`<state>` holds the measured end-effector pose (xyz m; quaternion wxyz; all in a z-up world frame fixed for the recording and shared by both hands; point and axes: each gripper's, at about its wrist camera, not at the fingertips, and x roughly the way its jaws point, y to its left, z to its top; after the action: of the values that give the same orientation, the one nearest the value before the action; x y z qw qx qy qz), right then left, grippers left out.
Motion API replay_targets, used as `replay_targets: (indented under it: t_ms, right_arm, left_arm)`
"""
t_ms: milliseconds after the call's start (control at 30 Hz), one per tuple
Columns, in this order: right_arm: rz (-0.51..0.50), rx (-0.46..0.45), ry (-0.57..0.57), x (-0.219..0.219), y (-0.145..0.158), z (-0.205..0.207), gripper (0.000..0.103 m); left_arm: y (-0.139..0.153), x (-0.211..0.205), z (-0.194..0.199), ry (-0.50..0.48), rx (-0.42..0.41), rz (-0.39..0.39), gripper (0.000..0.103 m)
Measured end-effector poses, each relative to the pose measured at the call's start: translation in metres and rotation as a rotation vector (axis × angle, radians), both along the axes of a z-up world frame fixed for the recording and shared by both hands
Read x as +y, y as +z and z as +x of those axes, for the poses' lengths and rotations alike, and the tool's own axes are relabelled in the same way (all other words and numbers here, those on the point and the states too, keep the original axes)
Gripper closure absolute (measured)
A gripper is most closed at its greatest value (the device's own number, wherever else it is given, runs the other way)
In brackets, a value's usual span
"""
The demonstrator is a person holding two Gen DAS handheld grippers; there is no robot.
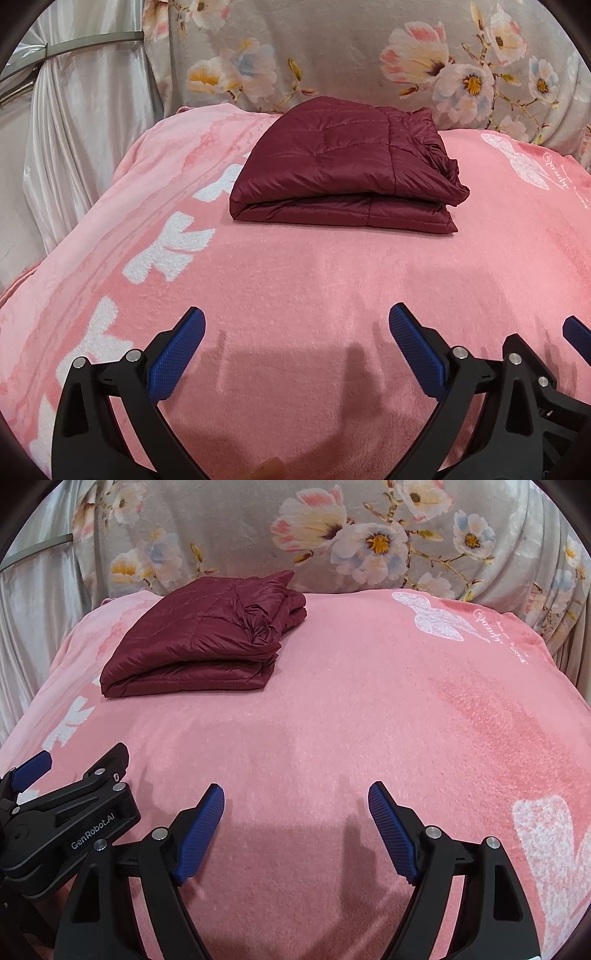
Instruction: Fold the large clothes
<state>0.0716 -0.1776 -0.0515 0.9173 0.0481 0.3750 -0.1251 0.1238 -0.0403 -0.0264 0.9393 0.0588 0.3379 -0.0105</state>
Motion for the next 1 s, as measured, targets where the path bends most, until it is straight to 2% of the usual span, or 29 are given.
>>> replay_targets:
  t_ms: [1000]
  right_arm:
    - [-0.025, -0.016, -0.007, 0.0021, 0.0017, -0.0029, 0.025]
  left_arm:
    - [0.0011, -0.0013, -0.0010, 0.011, -0.006, 0.016, 0.006]
